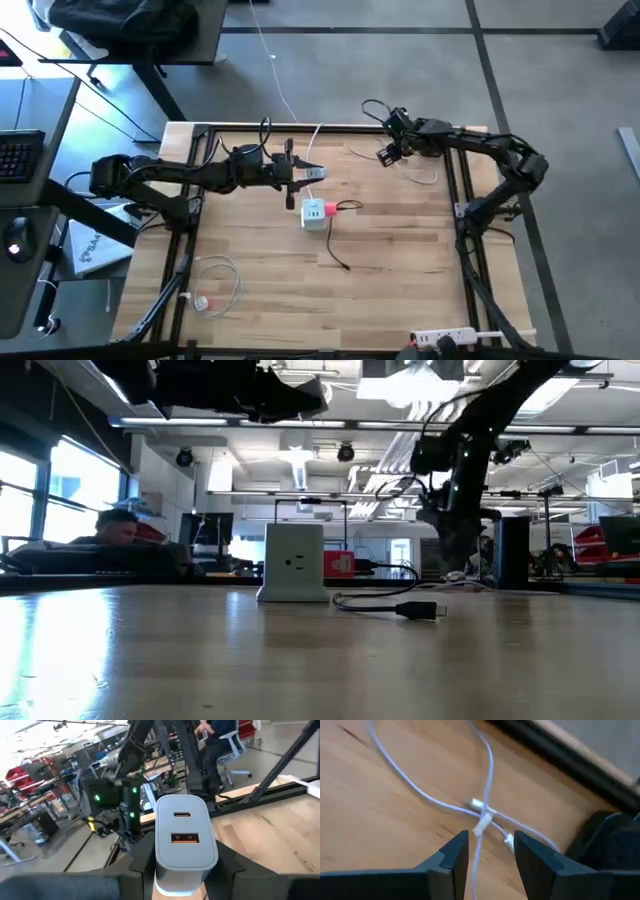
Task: Insert USB
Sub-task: Insert the light pink charger cable into the white charger adapter
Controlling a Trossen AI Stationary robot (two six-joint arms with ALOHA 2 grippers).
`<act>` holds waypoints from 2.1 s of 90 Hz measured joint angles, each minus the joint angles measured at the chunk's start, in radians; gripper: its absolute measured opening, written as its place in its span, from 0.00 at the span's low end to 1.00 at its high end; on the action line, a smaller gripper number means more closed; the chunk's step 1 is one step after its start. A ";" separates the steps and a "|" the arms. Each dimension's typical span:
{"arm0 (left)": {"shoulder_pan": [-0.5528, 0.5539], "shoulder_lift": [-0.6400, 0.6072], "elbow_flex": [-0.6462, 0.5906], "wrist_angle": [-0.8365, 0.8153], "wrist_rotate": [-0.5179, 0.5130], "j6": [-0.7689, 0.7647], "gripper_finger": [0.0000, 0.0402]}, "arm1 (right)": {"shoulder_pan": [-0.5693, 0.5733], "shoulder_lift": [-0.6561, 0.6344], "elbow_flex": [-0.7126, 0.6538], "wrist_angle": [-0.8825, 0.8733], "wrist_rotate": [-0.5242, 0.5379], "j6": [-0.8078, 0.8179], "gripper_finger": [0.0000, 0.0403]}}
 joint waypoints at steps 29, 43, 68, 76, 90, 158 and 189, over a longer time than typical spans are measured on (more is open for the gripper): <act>0.016 0.000 0.000 -0.007 -0.006 0.001 0.25 | -0.057 0.093 0.001 0.011 0.048 -0.036 0.30; 0.016 0.000 0.000 -0.006 -0.007 0.024 0.25 | -0.055 0.097 0.001 -0.006 0.046 -0.039 0.30; 0.016 0.000 0.000 -0.006 -0.007 0.024 0.25 | -0.026 0.107 0.001 -0.018 0.010 -0.117 0.30; 0.016 0.000 0.000 -0.006 -0.008 0.025 0.25 | -0.017 0.135 0.001 -0.019 0.038 -0.154 0.30; 0.016 0.000 0.000 -0.006 -0.009 0.029 0.25 | -0.013 0.182 0.006 -0.018 0.055 -0.170 0.30; 0.015 0.001 0.000 -0.064 0.138 0.086 0.25 | 0.048 0.117 0.145 -0.254 0.068 -0.161 0.00; 0.016 0.001 0.000 -0.059 0.180 0.087 0.25 | 0.157 0.079 0.260 -0.522 0.292 0.002 0.00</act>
